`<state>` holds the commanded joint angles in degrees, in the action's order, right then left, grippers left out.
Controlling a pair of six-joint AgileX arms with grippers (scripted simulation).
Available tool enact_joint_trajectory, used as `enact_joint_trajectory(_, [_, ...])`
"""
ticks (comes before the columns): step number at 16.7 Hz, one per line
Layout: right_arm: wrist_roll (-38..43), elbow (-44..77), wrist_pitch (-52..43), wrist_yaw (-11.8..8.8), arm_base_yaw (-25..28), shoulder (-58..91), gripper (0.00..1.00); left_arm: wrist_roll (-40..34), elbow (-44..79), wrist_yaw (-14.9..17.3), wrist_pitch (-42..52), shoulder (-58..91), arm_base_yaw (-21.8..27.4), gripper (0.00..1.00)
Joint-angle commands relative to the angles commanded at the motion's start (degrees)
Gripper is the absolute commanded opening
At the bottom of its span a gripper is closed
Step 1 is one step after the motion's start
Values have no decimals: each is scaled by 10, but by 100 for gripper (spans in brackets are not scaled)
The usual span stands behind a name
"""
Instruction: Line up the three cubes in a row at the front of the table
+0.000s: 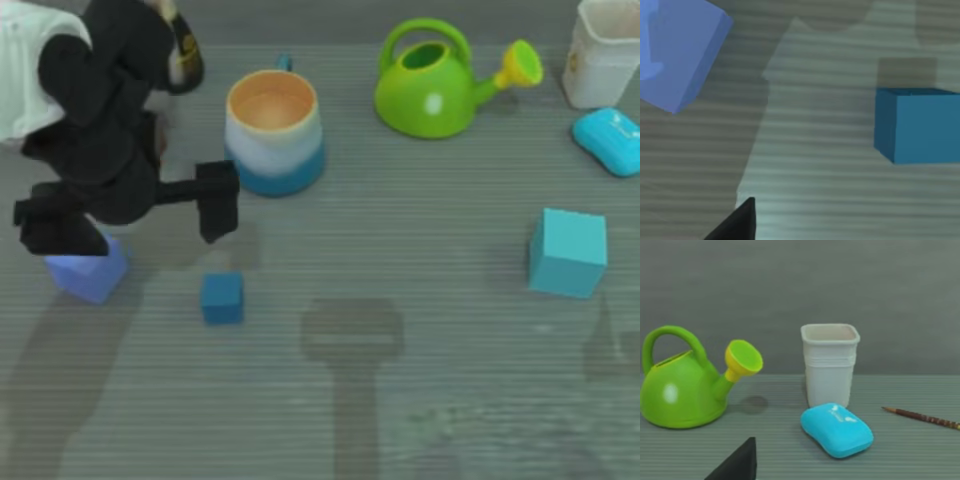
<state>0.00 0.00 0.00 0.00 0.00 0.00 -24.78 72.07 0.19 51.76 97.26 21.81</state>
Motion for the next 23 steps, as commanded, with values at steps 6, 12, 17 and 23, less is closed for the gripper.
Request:
enact_joint_trajectory(6, [0, 0, 0, 0, 0, 0, 100, -49, 147, -1, 91, 178, 41, 100])
enact_joint_trajectory(12, [0, 0, 0, 0, 0, 0, 100, -53, 160, -1, 97, 192, 42, 100])
enact_joint_trajectory(17, [0, 0, 0, 0, 0, 0, 100, -51, 123, -1, 32, 222, 43, 100])
enact_joint_trajectory(23, [0, 0, 0, 0, 0, 0, 100, -51, 63, 0, -78, 272, 44, 100])
